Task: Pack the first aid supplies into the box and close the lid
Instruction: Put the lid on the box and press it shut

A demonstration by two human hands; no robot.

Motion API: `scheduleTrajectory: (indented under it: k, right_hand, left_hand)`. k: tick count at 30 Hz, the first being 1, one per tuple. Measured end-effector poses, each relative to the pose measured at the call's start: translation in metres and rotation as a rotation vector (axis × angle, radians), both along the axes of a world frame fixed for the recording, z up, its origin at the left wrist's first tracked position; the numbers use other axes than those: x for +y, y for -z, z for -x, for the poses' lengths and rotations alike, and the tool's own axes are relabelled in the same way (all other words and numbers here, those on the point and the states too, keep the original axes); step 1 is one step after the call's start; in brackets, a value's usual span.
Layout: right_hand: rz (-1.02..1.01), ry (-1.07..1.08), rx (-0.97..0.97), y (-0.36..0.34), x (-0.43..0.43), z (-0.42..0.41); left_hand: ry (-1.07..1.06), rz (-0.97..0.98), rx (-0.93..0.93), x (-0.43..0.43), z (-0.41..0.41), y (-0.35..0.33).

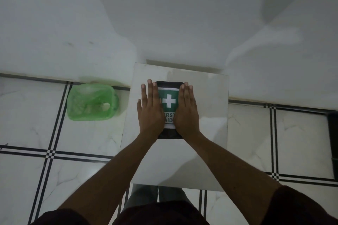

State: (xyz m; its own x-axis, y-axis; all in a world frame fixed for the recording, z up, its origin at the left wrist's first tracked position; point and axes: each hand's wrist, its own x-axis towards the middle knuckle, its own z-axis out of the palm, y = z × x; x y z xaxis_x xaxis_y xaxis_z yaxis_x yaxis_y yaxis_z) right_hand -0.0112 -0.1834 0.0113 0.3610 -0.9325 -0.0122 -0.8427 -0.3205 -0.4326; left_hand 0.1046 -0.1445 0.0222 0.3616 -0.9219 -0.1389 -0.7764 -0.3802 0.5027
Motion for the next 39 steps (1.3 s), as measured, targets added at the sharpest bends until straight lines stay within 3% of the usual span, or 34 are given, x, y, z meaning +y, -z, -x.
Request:
scheduleTrajectory:
  k: [5,10,14,27,39]
  right_hand:
    - [0.018,-0.024,0.023,0.004,-0.006,0.000]
    - [0.017,-0.069,0.046,0.007,-0.011,0.002]
    - [-0.002,-0.096,0.058,0.008,-0.014,0.004]
    - [0.005,-0.098,0.098,0.004,-0.012,0.003]
    - [0.030,-0.017,0.070,0.002,0.012,0.002]
  left_hand:
    - [0.078,-0.031,-0.054,-0.001,0.001,0.000]
    - [0.118,-0.005,0.029,-0.003,-0.003,0.004]
    - [0.098,0.023,0.110,-0.004,-0.004,-0.002]
    - [0.085,0.034,0.112,-0.004,-0.008,0.009]
    - [0.301,-0.127,-0.230,0.019,-0.009,0.003]
